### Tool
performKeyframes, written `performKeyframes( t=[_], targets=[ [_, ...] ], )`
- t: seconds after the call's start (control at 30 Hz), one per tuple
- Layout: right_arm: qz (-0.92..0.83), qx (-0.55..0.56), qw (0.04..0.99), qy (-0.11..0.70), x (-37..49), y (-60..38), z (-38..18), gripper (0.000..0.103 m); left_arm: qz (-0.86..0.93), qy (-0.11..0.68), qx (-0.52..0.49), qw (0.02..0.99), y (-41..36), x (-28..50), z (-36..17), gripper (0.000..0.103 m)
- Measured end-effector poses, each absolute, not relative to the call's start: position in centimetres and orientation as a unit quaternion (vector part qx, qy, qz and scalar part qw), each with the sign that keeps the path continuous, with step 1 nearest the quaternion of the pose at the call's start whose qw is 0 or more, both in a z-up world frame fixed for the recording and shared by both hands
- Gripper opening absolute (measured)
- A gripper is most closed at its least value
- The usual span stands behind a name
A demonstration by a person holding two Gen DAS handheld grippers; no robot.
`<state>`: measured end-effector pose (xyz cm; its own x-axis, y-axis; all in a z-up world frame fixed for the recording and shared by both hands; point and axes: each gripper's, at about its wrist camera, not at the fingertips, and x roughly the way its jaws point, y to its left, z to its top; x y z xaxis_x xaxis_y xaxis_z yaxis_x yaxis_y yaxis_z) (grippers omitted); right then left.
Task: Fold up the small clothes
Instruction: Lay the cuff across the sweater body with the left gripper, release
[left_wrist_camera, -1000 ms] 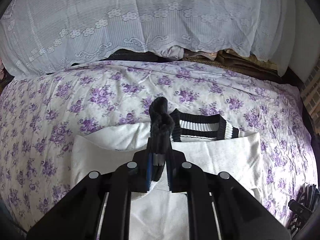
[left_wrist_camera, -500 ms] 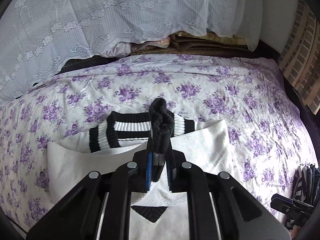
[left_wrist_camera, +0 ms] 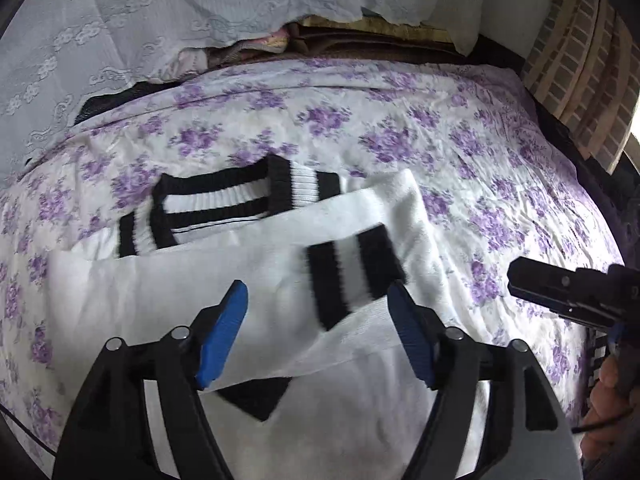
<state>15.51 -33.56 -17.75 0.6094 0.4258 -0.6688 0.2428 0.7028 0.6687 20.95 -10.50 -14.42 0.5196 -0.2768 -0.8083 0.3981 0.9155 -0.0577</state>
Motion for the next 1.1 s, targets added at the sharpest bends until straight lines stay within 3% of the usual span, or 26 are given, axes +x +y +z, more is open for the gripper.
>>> performKeyframes(
  t=[0.37,0.5,0.63,0.77,0.93,1.0,1.1],
  targets=[
    [0.070,0.328,0.800,0.497,21.6,-27.7,-20.9,0.042,-0.042,0.463,0.040,0.885,3.8,23.9,-15.2,0.077],
    [0.073,0.275,0.815,0.505,22.2,-25.6,-21.3,0.028,0.004,0.463,0.023,0.886,7.6,25.0,-16.0,0.077],
    [0.081,0.211,0.866,0.447,21.7,-24.9,-17.7,0.013,0.029,0.461,-0.002,0.887,9.9,25.6,-16.0,0.077],
    [0.072,0.196,0.877,0.432,22.7,-26.3,-15.9,0.013,0.043,0.468,0.003,0.883,10.2,26.6,-16.5,0.078],
    [0.036,0.196,0.840,0.504,23.9,-28.1,-21.3,0.012,0.078,0.510,0.032,0.856,9.9,28.1,-20.7,0.093],
    [0.036,0.188,0.847,0.496,23.5,-27.9,-21.1,0.011,0.080,0.513,0.024,0.854,10.1,28.1,-20.3,0.092],
    [0.012,0.192,0.867,0.461,22.7,-28.1,-18.6,0.014,0.067,0.486,0.022,0.871,9.9,27.3,-18.1,0.083]
  ],
)
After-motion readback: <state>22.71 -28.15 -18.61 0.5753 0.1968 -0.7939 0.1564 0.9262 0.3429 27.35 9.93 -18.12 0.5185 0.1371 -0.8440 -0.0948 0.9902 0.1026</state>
